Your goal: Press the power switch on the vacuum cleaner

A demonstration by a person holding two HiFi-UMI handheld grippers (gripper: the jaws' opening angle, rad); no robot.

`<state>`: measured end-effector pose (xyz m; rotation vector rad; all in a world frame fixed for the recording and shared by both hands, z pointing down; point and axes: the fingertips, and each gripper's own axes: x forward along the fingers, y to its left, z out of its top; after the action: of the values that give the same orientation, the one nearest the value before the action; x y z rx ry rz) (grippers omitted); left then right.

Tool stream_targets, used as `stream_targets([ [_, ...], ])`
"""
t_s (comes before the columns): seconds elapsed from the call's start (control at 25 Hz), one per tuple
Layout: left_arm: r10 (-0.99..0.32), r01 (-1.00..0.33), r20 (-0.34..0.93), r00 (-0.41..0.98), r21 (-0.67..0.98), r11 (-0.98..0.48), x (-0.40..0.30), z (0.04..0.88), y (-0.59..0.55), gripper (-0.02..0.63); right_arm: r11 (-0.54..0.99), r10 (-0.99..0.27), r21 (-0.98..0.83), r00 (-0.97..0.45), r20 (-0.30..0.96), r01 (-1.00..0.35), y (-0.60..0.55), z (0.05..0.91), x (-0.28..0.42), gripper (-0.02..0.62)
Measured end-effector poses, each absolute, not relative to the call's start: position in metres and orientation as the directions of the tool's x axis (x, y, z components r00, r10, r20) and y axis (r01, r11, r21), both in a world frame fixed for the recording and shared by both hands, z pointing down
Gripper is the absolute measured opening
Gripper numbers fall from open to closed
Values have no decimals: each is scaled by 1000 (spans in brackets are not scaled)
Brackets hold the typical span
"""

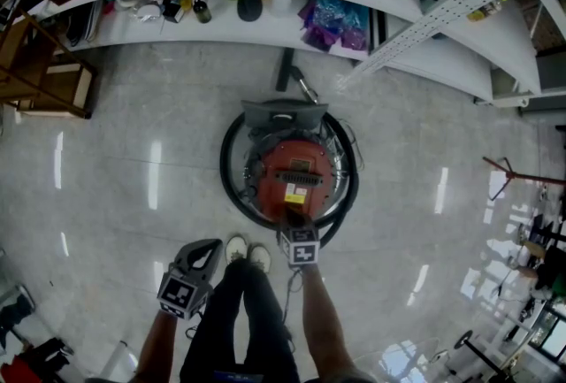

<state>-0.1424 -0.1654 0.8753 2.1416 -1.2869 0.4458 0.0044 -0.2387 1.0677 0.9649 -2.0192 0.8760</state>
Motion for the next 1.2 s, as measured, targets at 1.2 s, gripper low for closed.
stream_targets([
  [1.2, -692, -871, 529, 491, 276, -408, -136, 836, -162, 8, 462, -380, -288, -481, 791, -839, -240, 1025, 15, 12],
])
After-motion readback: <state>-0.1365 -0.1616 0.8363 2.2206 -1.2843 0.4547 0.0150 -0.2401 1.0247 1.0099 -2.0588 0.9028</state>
